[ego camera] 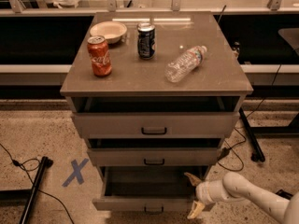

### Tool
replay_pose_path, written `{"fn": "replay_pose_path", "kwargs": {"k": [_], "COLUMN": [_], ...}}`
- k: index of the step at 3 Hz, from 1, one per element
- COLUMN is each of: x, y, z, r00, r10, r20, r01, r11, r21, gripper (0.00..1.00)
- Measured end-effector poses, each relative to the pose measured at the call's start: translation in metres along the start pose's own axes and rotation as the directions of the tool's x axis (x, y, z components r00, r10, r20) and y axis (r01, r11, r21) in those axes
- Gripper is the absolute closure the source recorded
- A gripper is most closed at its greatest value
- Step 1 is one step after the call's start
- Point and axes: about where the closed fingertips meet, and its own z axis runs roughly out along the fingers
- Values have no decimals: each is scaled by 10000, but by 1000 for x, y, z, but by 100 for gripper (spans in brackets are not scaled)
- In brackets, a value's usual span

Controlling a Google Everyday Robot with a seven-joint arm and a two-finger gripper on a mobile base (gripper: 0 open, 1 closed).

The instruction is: Open bottom drawer

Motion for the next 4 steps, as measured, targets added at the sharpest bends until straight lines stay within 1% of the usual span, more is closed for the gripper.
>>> {"fn": "replay_pose_path", "kwargs": {"k": [1, 2, 3, 4], "x": [3, 5, 14, 23], "y": [-23, -44, -62, -70], "z": [8, 18, 33, 48], "r00": [9995, 9978, 9960, 9970], "r10": [314, 655, 872, 727], "r20": [22, 120, 214, 248], "r01": [-314, -658, -881, -739], "r11": [9993, 9975, 9952, 9959], "r21": [199, 266, 429, 526], "gripper": [25, 49, 67, 66]}}
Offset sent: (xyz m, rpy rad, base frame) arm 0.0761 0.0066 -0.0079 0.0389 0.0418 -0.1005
